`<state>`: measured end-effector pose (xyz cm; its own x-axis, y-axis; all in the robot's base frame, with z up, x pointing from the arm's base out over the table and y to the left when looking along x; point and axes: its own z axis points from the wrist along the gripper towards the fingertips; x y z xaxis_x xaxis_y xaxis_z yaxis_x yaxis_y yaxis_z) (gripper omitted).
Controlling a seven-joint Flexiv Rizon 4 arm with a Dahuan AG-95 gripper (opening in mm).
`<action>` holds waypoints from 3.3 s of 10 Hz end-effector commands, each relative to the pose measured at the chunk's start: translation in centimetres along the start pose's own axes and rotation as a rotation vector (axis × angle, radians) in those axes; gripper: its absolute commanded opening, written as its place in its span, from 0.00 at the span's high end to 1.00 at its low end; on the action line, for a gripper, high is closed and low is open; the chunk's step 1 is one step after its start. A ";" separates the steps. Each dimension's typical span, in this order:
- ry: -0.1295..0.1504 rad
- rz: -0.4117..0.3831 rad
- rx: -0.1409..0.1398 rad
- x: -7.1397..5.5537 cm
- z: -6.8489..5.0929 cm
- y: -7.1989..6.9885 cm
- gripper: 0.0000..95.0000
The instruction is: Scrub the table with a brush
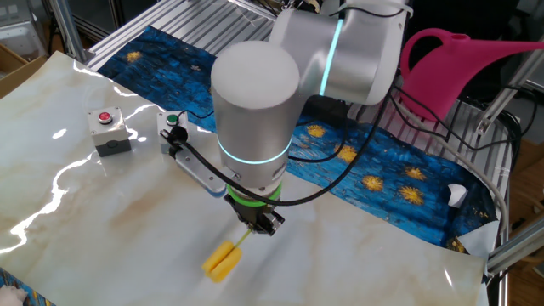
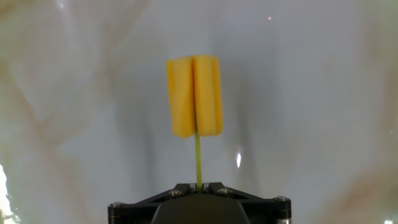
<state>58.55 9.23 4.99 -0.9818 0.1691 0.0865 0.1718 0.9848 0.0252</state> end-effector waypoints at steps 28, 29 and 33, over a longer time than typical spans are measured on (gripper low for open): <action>0.013 -0.132 0.123 2.7 0.2 -10.7 1.00; 0.047 -0.116 0.129 2.7 0.2 -10.7 1.00; 0.082 -0.108 0.129 2.7 0.6 -10.6 1.00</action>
<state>54.32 -0.64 4.13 -0.9821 0.0631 0.1773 0.0483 0.9950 -0.0870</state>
